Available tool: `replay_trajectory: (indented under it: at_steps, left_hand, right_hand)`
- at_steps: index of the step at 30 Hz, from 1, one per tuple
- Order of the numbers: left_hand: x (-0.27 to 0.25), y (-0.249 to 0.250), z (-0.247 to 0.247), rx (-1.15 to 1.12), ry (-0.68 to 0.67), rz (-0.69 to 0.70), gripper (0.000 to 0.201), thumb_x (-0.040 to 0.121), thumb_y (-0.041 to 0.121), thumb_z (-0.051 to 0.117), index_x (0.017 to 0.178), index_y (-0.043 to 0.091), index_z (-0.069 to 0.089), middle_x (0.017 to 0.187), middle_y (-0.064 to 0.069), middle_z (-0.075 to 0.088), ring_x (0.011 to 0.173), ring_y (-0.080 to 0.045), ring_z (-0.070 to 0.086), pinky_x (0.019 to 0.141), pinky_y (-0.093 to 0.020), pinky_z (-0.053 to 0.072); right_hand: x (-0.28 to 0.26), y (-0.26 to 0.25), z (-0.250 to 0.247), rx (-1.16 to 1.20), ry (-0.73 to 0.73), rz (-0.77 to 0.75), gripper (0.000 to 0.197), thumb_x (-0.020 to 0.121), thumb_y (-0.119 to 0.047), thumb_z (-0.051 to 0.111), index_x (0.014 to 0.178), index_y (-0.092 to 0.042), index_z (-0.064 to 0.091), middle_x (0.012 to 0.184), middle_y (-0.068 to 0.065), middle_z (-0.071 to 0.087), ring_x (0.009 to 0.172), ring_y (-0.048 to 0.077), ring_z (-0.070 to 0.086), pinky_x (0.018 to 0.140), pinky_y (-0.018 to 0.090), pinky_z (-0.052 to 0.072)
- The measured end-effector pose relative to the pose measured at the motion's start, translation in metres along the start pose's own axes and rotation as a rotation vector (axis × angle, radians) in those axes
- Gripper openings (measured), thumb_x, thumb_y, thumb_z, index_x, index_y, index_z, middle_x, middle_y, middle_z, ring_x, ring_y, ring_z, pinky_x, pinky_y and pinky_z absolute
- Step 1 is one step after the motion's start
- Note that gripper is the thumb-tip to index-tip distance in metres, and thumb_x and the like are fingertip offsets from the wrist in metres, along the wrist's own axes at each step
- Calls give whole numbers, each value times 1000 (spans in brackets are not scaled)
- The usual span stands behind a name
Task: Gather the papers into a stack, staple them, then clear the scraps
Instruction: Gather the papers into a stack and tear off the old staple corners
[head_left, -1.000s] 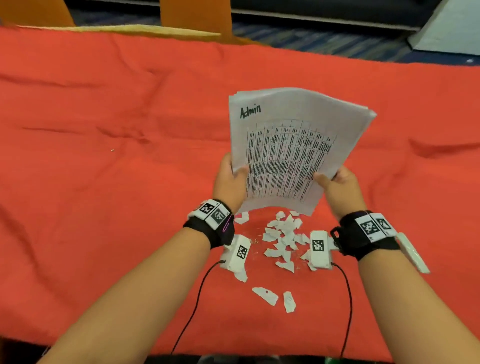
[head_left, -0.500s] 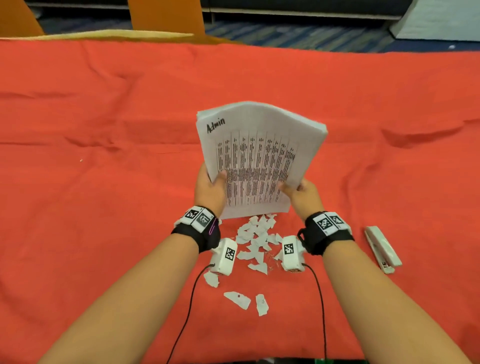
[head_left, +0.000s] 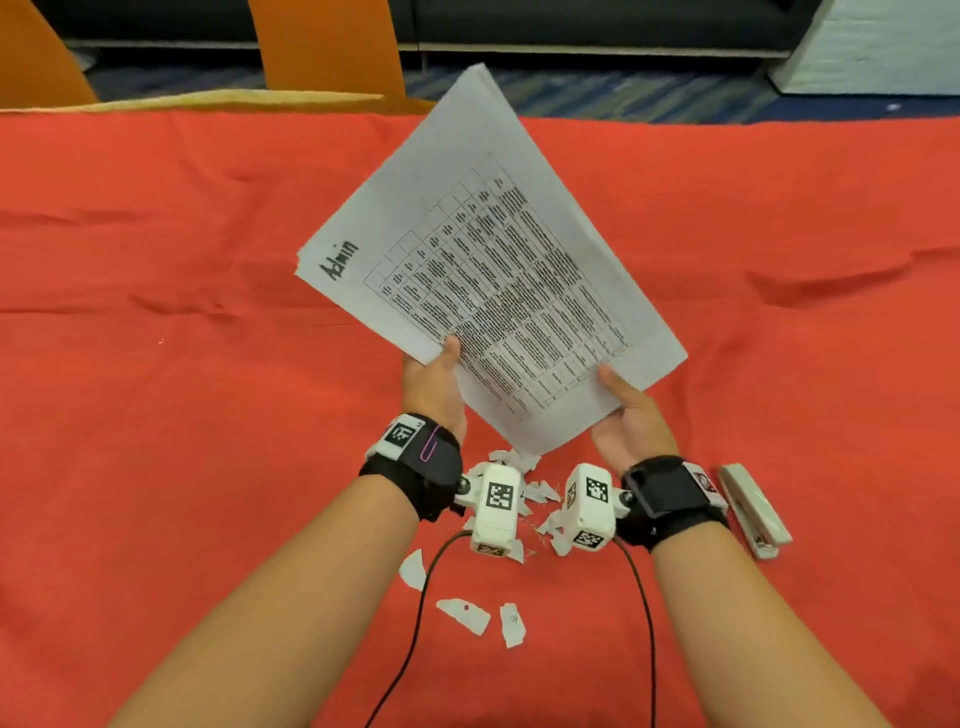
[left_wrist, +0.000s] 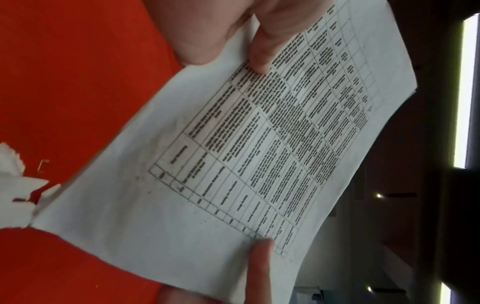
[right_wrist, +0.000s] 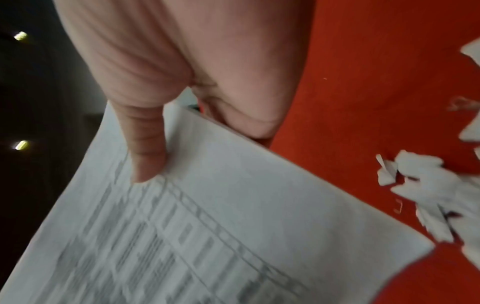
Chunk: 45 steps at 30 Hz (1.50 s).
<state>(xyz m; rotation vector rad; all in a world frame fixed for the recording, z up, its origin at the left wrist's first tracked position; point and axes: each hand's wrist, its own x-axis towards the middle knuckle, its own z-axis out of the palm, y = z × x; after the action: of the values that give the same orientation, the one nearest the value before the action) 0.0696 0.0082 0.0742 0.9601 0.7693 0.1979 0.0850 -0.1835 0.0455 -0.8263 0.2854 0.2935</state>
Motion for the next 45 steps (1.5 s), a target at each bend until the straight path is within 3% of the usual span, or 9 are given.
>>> replay_trajectory:
  at_steps: [4,15,19,23,27,34,39,42,45]
  left_hand:
    - [-14,-3,-1,35,-51,-6,48,92,10,59,137,6,42,136,-7,48,135,-30,40,109,-38,35]
    - [18,37,-63,617,-143,260,34,86,2,62,117,16,55,102,-9,69,79,-15,66,66,-30,55]
    - [20,29,-58,652,-121,327,30,89,-3,54,116,10,54,109,-3,65,94,-16,62,77,-28,53]
    - [21,13,-66,590,-60,340,35,86,-7,52,116,10,55,111,-5,64,104,-21,59,89,-36,48]
    - [24,-5,-70,533,-32,311,36,87,-6,49,118,11,51,105,-5,59,96,-20,56,75,-29,48]
    - [27,-14,-57,433,54,288,36,82,-3,57,113,14,53,97,-2,63,88,-20,62,78,-35,54]
    - [31,-9,-62,395,44,284,30,83,-4,57,105,17,58,89,5,64,81,-14,61,62,-24,48]
    - [31,-13,-60,380,39,255,28,83,-4,56,93,22,59,87,5,64,84,-19,62,71,-31,53]
    - [32,-10,-55,367,46,286,29,83,-2,58,83,27,57,85,6,64,85,-19,62,80,-36,53]
  right_hand:
    - [-2,-8,-1,-147,-10,-13,41,90,-2,58,131,-6,55,133,15,61,122,31,59,103,47,48]
    - [6,-53,-43,-606,19,-222,37,64,-14,78,100,-16,70,92,-9,77,94,12,72,83,29,58]
    - [11,-43,-42,-731,12,-231,24,79,-1,72,93,-20,71,87,-15,76,84,4,70,86,35,51]
    - [10,-36,-47,-722,10,-206,36,60,-36,86,92,-25,74,98,-8,75,97,17,68,91,40,52]
    - [10,-22,-49,-766,24,-161,28,77,-1,74,92,-24,70,100,-1,71,93,19,66,101,50,48]
    - [16,-10,-41,-607,53,-123,63,34,-30,92,92,-15,74,99,6,75,92,18,71,86,33,56]
    - [24,-16,-54,-559,101,-129,45,44,-17,91,85,-13,73,88,2,75,85,15,69,86,37,50]
    - [25,-15,-53,-520,81,-125,66,24,-33,93,83,-12,75,88,0,77,87,16,71,85,32,54]
    - [24,-17,-47,-502,70,-132,50,40,-19,88,87,-12,73,88,1,76,88,16,70,87,34,55]
